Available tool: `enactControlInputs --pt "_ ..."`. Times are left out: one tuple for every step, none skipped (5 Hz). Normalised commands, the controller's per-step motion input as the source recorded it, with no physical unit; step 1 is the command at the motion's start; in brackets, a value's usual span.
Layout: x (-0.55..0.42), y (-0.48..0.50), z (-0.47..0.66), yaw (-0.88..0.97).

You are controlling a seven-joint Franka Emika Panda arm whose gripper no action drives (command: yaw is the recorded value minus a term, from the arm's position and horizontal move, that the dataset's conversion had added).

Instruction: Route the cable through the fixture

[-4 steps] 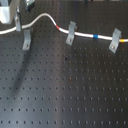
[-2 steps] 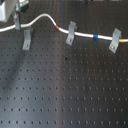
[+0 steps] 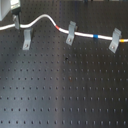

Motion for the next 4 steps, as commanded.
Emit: enactControlInputs --pt "-0.002 0.001 -0.03 0.93" --pt "-0.006 0.003 -0.03 0.92" --pt "-0.118 -0.181 0.02 0.72" --pt "-0.271 -0.480 0.11 0.36"
